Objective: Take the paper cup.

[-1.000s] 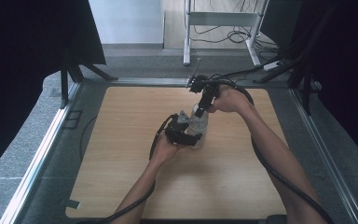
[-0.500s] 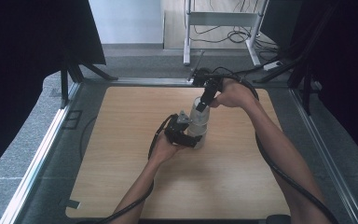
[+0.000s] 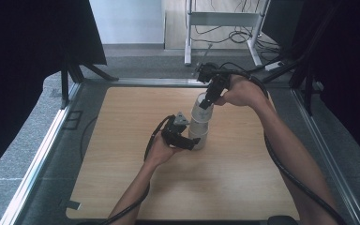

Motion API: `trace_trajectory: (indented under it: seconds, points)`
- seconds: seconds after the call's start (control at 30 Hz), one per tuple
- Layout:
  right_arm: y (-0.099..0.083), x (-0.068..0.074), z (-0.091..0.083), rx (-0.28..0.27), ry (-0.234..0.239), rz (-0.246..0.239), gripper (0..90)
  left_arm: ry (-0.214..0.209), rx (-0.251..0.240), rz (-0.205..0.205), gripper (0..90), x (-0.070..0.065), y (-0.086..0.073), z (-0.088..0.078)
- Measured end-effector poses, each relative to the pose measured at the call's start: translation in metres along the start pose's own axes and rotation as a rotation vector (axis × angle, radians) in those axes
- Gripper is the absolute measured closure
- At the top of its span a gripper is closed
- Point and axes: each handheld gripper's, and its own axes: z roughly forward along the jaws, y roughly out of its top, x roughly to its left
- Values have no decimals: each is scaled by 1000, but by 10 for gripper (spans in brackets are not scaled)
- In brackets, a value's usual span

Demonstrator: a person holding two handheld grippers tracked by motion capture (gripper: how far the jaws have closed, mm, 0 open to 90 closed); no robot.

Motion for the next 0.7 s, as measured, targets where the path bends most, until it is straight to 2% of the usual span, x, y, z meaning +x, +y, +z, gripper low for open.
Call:
trace_trajectory:
  seconds: [0.13,0.33,0.47,0.7]
  points:
    - [-4,5,-6,-20,5,-5,374,-1,4,3,129,1,-1,-8]
    - [-11,14,-12,-17,6,-19,374,-13,7,1,129,1,-5,-18]
    - [-18,19,-12,-9,10,-18,374,-35,10,4,129,0,-8,-23]
    - [-29,27,-9,-9,25,-44,374,-63,11,22,129,-7,-11,-28]
